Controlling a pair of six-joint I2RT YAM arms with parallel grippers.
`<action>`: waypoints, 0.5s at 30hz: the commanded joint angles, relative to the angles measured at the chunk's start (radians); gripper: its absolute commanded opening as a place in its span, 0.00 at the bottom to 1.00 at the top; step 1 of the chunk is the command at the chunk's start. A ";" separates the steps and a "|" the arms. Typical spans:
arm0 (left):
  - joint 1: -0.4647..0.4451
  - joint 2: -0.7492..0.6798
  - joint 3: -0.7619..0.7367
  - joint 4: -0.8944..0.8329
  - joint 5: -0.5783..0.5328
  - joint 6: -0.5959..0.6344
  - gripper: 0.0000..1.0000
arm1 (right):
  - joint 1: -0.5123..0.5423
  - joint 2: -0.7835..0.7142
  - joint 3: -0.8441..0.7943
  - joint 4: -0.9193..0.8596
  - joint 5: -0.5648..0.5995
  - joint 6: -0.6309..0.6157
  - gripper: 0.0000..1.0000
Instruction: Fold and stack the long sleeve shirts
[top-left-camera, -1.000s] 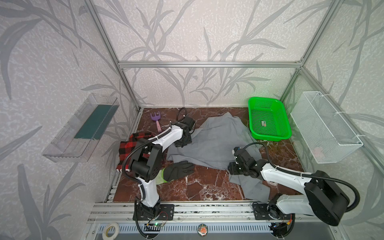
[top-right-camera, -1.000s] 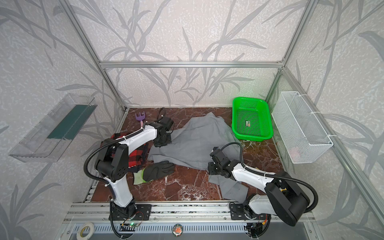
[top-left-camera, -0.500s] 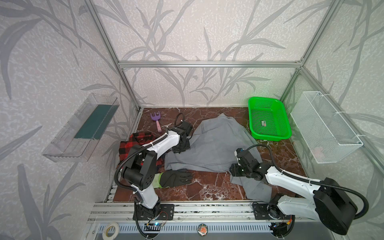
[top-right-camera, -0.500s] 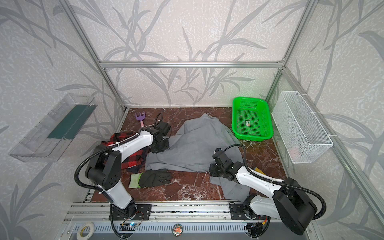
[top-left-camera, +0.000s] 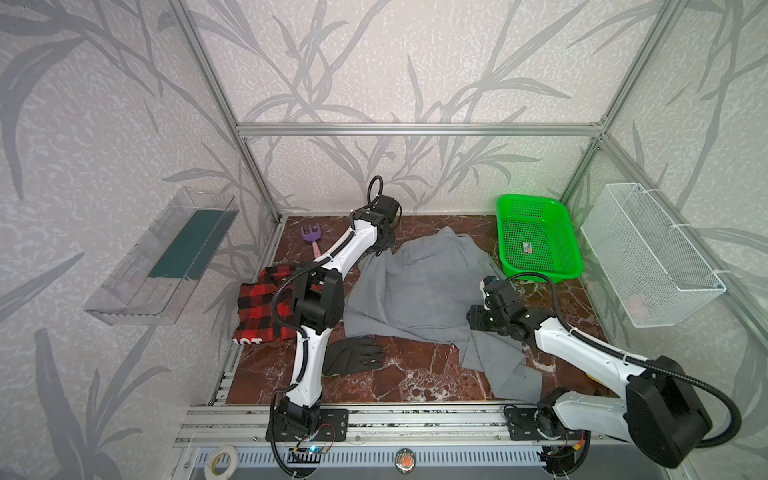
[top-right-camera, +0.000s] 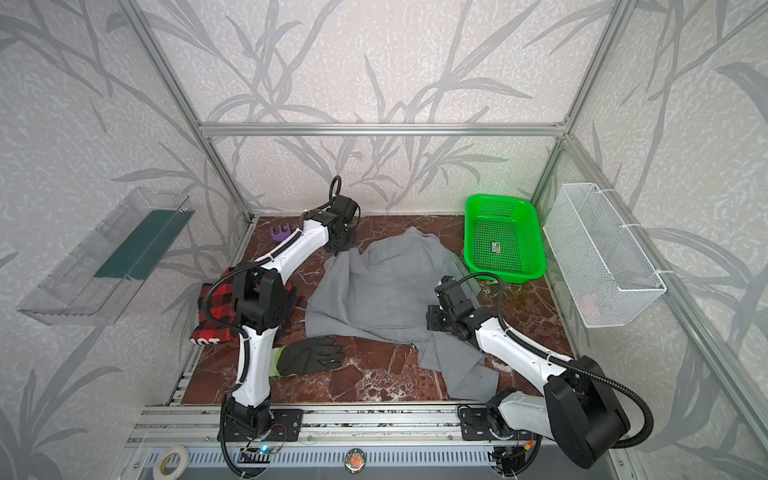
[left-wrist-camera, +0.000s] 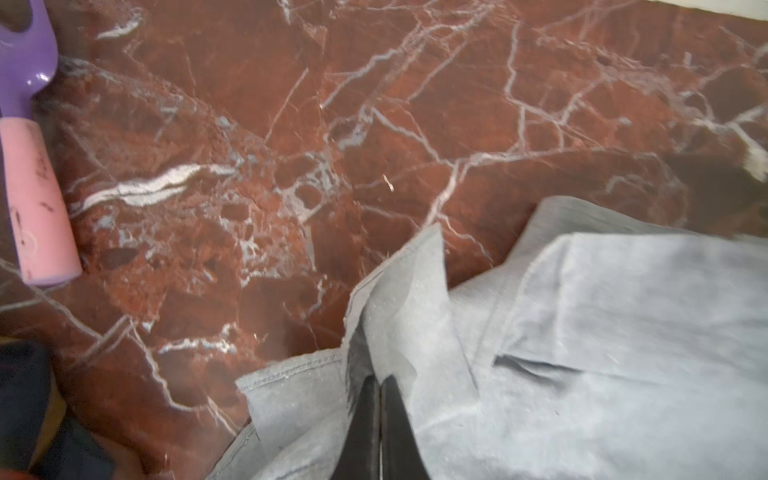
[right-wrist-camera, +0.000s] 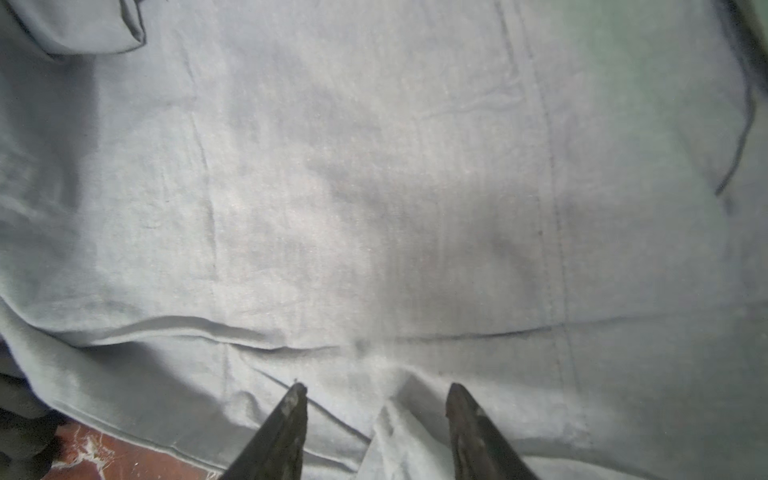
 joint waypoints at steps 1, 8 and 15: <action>0.033 0.051 0.105 -0.092 -0.053 0.028 0.00 | -0.031 0.043 0.033 -0.016 -0.017 -0.033 0.55; 0.059 0.196 0.375 -0.158 -0.069 0.057 0.00 | -0.086 0.183 0.114 0.031 0.019 -0.002 0.55; 0.088 0.218 0.412 -0.130 -0.016 0.039 0.00 | -0.126 0.342 0.215 0.065 0.049 0.073 0.54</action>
